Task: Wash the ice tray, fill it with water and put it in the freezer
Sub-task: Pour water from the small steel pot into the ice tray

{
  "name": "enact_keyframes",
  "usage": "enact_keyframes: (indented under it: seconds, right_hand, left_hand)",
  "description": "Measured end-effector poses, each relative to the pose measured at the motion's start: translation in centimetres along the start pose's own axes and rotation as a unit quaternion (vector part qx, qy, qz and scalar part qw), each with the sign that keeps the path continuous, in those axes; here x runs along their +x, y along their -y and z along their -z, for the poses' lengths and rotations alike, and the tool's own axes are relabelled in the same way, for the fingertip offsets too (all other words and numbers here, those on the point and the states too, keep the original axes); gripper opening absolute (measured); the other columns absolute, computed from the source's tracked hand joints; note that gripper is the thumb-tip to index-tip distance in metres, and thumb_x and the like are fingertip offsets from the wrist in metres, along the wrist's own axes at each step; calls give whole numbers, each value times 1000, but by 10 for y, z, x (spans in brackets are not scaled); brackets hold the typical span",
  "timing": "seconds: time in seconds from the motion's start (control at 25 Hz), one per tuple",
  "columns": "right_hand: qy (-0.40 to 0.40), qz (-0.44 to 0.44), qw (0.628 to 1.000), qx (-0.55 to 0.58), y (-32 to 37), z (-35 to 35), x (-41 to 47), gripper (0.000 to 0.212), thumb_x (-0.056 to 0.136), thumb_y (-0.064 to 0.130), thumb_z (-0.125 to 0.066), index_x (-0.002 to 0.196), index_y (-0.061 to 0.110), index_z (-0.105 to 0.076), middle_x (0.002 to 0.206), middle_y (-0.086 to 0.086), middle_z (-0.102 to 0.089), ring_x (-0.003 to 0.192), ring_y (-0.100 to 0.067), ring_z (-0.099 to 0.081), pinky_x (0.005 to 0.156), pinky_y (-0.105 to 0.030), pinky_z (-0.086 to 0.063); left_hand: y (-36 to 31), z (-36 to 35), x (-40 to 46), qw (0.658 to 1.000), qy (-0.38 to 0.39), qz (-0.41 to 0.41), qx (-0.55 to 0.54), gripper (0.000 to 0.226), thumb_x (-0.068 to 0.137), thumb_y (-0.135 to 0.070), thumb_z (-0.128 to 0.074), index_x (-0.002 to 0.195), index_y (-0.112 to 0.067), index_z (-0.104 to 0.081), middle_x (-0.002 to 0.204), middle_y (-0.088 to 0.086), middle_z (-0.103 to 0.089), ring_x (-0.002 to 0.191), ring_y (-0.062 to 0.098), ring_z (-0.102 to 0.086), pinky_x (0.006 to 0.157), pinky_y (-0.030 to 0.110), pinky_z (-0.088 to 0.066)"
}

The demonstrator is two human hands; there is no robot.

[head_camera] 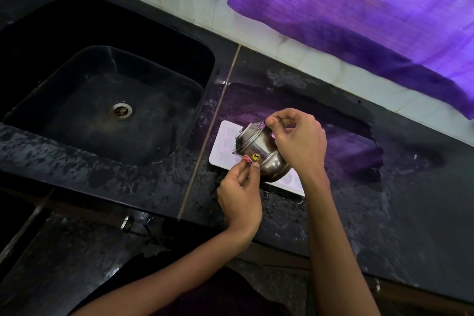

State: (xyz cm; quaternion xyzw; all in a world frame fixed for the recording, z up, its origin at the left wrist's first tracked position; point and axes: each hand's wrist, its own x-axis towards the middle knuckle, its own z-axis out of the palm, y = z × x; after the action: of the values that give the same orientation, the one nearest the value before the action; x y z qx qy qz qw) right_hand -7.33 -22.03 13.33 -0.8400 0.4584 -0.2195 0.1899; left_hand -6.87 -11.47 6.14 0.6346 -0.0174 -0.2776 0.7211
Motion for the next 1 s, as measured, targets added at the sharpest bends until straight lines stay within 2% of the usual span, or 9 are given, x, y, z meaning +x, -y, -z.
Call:
enact_keyframes:
  seconds: [0.2,0.64,0.76,0.88,0.92,1.0]
  right_hand:
    - [-5,0,1000,-3,-2,1,1,11,81,45,-65,79,35,-68,79,13,-68,79,-9,-65,69,-28,-47]
    - [-12,4,1000,14,-5,3,-1,9,82,44,-65,80,35,-68,74,16,-64,75,-6,-64,67,-26,-44]
    - [-17,-8,999,50,-9,5,-4,9,83,44,-64,79,36,-66,76,17,-66,73,-3,-64,68,-26,-46]
    - [-29,-23,994,98,-18,8,-7,11,85,42,-64,74,40,-62,69,24,-64,69,4,-64,63,-20,-44]
    - [-30,-31,991,124,-22,8,-8,11,86,41,-64,75,39,-63,69,23,-65,68,2,-65,65,-21,-47]
    - [-31,-49,979,195,-31,7,-10,10,87,35,-64,77,35,-65,72,16,-69,67,-3,-68,72,-29,-54]
  left_hand:
    - [2,-3,-1,1000,-1,0,-5,26,90,-20,-63,113,-9,-68,98,2,-74,85,-7,-66,70,4,-48]
    - [0,-4,-4,1000,-9,-8,-5,26,90,-20,-62,113,-10,-68,100,2,-74,86,-7,-66,70,3,-47]
    - [-2,-4,-6,999,-18,-26,16,28,90,-23,-63,115,-14,-68,103,-1,-74,92,-5,-65,74,4,-48]
    - [-5,-4,-6,999,-17,-43,21,26,89,-25,-64,114,-18,-69,107,-6,-72,101,1,-65,86,20,-51]
    - [-5,-5,-6,999,-17,-48,20,25,89,-24,-65,113,-19,-69,106,-8,-72,99,1,-65,86,22,-51]
    - [-4,-6,-4,998,-17,-61,22,24,88,-24,-66,112,-18,-70,103,-10,-73,85,1,-65,78,21,-51]
